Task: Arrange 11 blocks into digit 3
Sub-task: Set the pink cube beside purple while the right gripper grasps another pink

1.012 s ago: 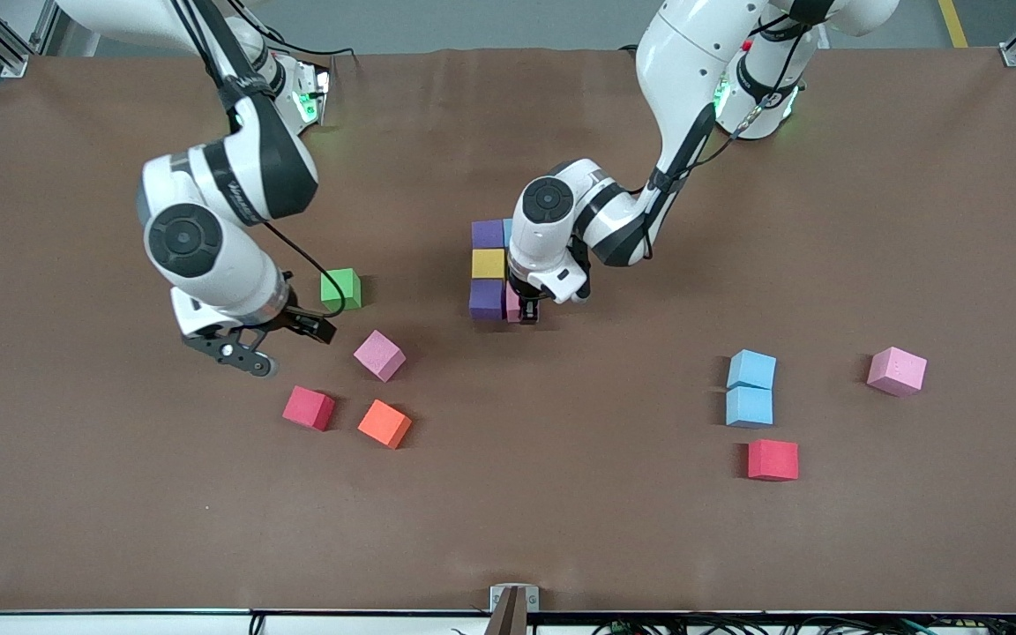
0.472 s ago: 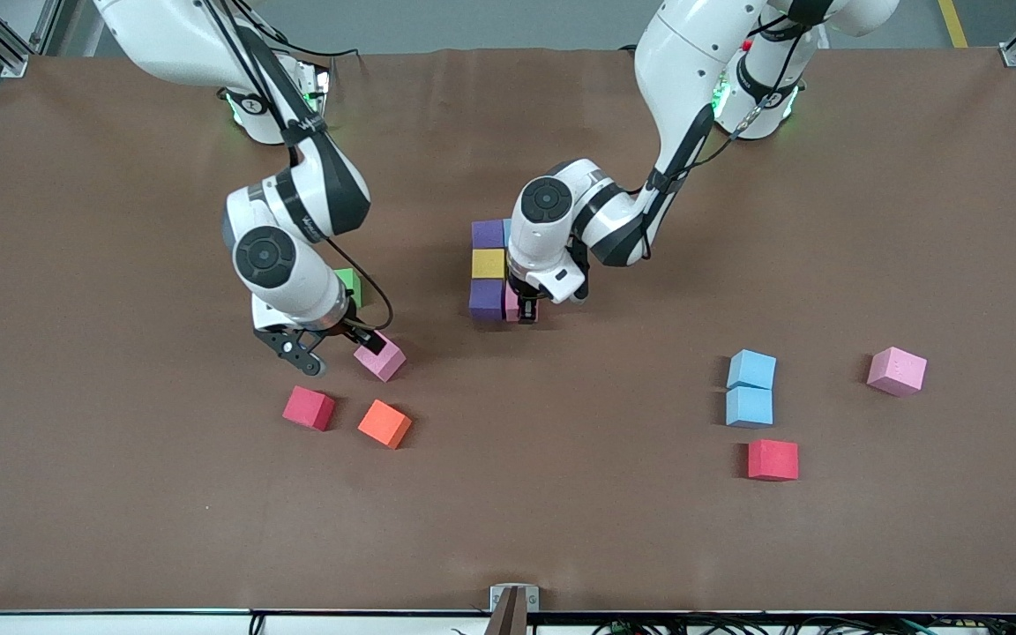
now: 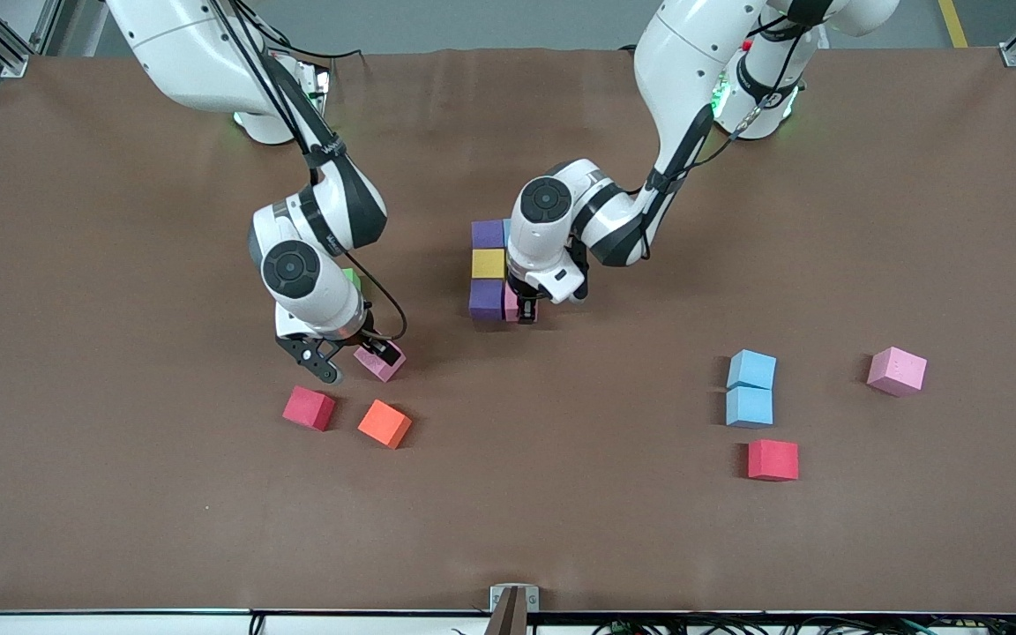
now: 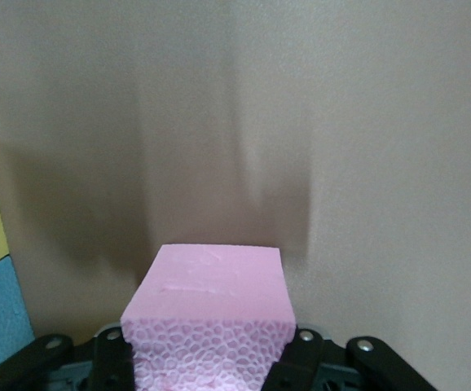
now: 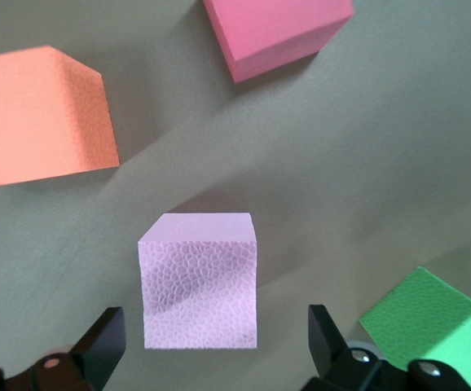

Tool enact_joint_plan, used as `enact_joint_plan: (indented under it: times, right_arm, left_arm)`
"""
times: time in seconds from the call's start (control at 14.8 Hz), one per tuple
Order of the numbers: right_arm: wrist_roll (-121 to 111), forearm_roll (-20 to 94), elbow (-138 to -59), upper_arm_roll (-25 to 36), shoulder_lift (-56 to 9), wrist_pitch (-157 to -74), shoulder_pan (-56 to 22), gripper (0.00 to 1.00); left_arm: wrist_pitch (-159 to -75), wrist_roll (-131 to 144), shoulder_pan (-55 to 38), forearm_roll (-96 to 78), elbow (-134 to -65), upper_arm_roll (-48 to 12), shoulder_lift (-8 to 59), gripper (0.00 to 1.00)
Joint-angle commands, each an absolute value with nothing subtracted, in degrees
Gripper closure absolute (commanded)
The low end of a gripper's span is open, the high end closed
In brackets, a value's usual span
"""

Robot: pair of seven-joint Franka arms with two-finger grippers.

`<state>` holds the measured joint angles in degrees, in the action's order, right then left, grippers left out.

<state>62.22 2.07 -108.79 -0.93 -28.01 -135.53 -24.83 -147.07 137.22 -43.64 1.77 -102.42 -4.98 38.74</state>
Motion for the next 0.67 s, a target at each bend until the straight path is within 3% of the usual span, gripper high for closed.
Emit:
enact_joint_plan:
  times: [0.0,0.34,0.47,0.61]
  right_arm:
    - [63.3,2.5,-107.7,-0.6,-29.8,-136.4,-25.7,0.03]
    - [63.3,1.8,-105.7,-0.5,-32.3,-137.1,-25.6,0.06]
    - [63.2,1.8,-105.7,-0.4,-32.3,-137.3,-25.3,0.12]
    - [63.1,1.8,-105.7,-0.4,-32.3,-137.3,-25.1,0.18]
  left_arm:
    - [-147.8,137.9,-44.1,2.9,-101.5,-4.7,39.6,0.78]
    - [-147.8,137.6,-44.1,2.9,-101.2,-4.8,39.5,0.78]
    - [-147.8,137.5,-43.9,2.8,-101.2,-4.8,39.4,0.76]
    - [-147.8,137.7,-43.9,2.7,-101.2,-4.7,39.5,0.61]
